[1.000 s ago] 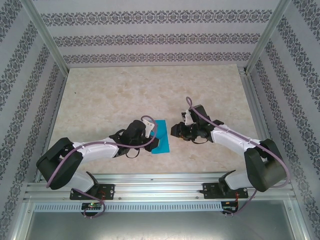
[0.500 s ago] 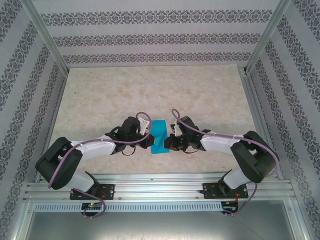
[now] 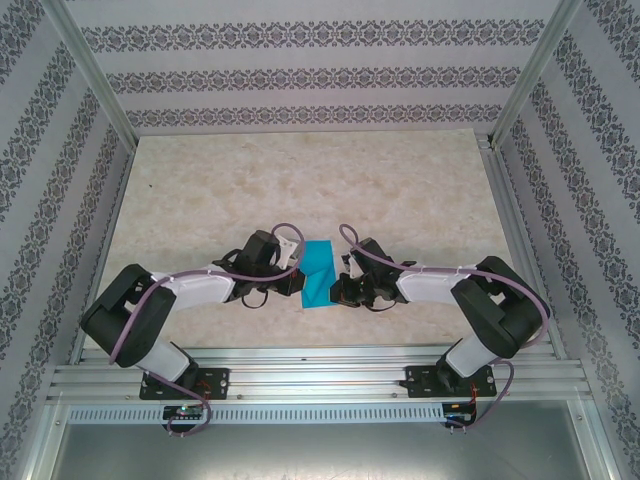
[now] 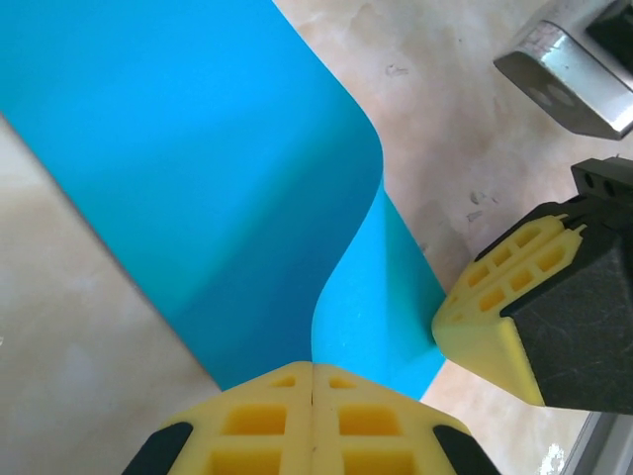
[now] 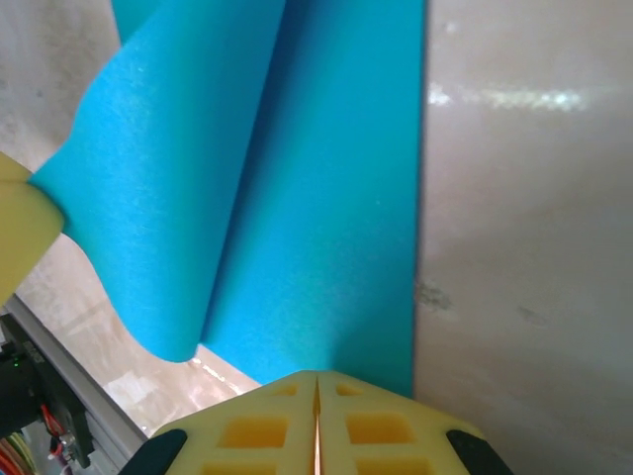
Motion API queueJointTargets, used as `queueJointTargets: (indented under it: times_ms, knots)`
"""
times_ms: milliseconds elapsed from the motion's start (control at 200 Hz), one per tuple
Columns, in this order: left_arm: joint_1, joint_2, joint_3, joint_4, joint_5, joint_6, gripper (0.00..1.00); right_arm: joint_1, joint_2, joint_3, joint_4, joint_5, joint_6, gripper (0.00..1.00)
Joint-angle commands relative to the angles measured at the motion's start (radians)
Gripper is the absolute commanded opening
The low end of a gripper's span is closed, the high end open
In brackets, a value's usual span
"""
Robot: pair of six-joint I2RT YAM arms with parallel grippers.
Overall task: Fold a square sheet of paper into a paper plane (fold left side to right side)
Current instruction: Fold the triangle a second time at the center of the table.
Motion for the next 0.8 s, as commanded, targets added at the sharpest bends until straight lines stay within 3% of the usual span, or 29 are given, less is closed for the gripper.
queueJointTargets:
  times_ms: [0,794]
  knots:
    - [0.028,0.02,0.035,-0.01,0.018,0.044,0.0,0.016,0.017,0.0,-0.03,0.028,-0.036,0.09]
    - [0.055,0.125,0.083,-0.023,0.002,0.072,0.0,0.031,0.048,0.031,-0.127,0.077,-0.088,0.09]
